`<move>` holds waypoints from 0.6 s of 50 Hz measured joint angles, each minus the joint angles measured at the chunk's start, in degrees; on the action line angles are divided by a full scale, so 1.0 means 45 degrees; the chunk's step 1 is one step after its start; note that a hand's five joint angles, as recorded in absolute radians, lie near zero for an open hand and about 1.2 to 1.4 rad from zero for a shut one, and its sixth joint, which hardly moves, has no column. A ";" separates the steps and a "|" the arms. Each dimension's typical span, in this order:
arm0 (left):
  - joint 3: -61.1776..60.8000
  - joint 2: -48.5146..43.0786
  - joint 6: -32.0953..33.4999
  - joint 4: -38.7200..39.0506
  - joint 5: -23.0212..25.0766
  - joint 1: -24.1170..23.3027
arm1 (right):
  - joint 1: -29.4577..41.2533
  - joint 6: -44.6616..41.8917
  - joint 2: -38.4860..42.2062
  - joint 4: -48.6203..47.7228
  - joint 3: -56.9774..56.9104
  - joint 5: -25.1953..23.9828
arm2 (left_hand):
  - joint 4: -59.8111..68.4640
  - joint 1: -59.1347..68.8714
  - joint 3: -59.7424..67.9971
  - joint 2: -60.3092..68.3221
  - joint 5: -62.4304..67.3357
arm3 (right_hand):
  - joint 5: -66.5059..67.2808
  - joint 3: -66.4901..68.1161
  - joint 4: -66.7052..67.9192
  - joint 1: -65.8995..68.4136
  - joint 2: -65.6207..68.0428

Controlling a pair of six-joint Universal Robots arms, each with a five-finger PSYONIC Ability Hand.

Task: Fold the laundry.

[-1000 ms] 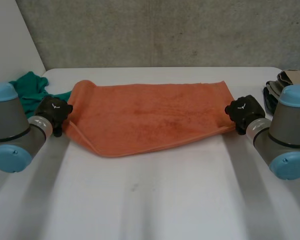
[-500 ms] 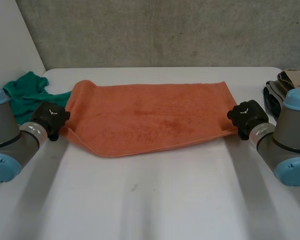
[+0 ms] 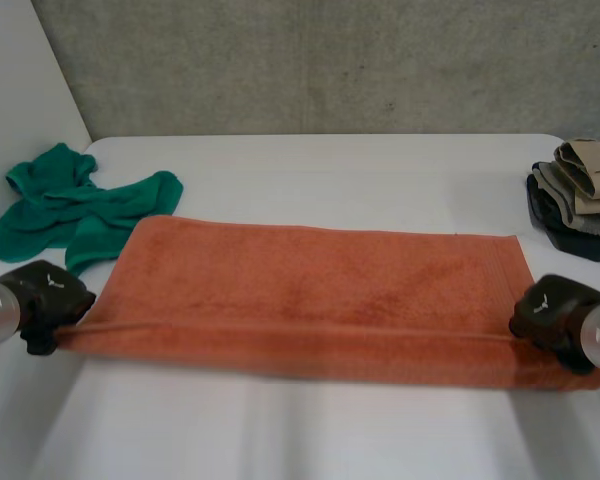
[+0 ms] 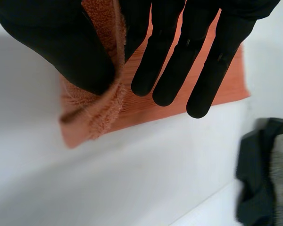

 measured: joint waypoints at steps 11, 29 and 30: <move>0.4086 -0.2343 -0.3489 0.0230 -0.0258 -0.1811 | 0.0653 0.2672 0.2874 -0.3268 -0.2673 0.0729 | 0.0002 0.0000 0.0000 0.0002 0.0000 | 0.0103 0.0000 0.0000 0.0000 0.0001; 1.2054 -0.7475 -0.4979 0.0495 -0.4006 -0.4064 | 0.0899 0.3508 0.6441 -0.8358 -0.5943 0.1547 | 0.0005 0.0000 0.0000 0.0002 0.0000 | 0.0104 0.0000 0.0000 0.0000 0.0001; 1.2439 -0.7697 -0.4962 0.0483 -0.4133 -0.4140 | 0.0943 0.3509 0.6622 -0.8496 -0.6129 0.1559 | 0.0006 0.0000 0.0000 0.0002 0.0000 | 0.0105 0.0000 0.0000 0.0000 0.0000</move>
